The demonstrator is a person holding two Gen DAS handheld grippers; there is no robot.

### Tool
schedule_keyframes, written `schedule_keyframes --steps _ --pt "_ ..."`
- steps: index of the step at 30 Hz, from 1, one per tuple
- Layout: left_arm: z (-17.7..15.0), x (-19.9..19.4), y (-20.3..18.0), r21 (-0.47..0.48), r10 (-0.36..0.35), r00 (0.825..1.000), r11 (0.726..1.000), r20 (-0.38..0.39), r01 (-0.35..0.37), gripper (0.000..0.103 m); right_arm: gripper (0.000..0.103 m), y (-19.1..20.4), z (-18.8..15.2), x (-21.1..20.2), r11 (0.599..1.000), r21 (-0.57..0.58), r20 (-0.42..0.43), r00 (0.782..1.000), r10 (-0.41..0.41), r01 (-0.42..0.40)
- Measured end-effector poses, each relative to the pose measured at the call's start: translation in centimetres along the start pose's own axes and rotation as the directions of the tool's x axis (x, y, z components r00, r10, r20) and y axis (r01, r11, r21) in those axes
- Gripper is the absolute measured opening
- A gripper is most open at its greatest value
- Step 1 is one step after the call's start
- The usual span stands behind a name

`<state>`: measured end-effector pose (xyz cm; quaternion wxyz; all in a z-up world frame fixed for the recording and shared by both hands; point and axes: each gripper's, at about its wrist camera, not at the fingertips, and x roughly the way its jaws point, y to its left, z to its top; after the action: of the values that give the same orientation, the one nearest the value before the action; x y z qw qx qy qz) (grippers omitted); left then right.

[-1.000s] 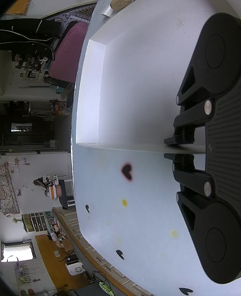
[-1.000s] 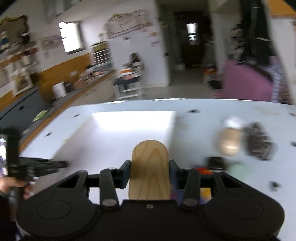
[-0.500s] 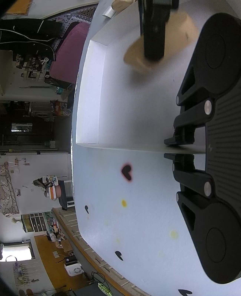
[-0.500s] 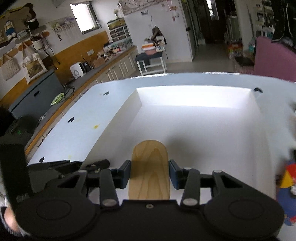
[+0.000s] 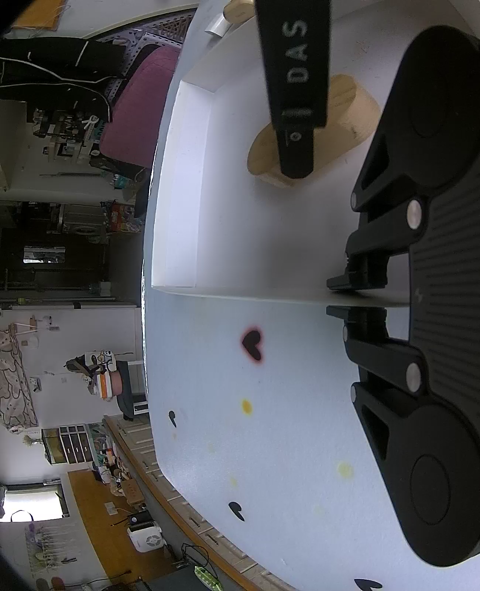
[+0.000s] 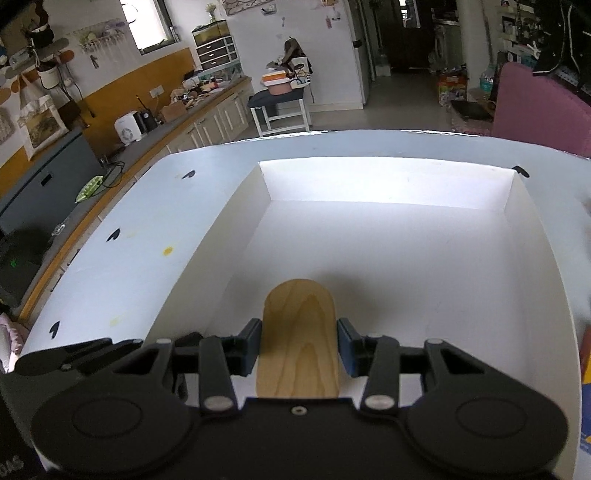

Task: Organize rigid objects
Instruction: 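Carry the wooden block into the white box and release it, then move the right gripper back to the objects and grasp the black charger plug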

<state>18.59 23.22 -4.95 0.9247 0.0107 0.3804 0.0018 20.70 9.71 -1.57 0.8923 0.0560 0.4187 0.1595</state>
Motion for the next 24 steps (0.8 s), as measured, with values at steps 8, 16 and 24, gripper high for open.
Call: schedule_keyframes --steps 8,16,24 --pt "-0.1 0.0 0.0 -0.005 -0.005 1.000 1.000 0.001 0.005 0.007 0.055 0.3 0.3 0.2 1.000 -0.015 0.000 1.000 -0.018 0.018" --pt "-0.1 0.0 0.1 -0.010 -0.007 1.000 1.000 0.001 0.007 0.007 0.057 0.1 0.7 -2.5 0.999 -0.034 0.054 0.998 -0.016 0.018" --pt "-0.2 0.0 0.3 -0.014 -0.010 1.000 1.000 0.002 0.010 0.007 0.058 -3.0 1.8 -6.9 0.996 -0.050 0.166 0.984 -0.060 0.069"
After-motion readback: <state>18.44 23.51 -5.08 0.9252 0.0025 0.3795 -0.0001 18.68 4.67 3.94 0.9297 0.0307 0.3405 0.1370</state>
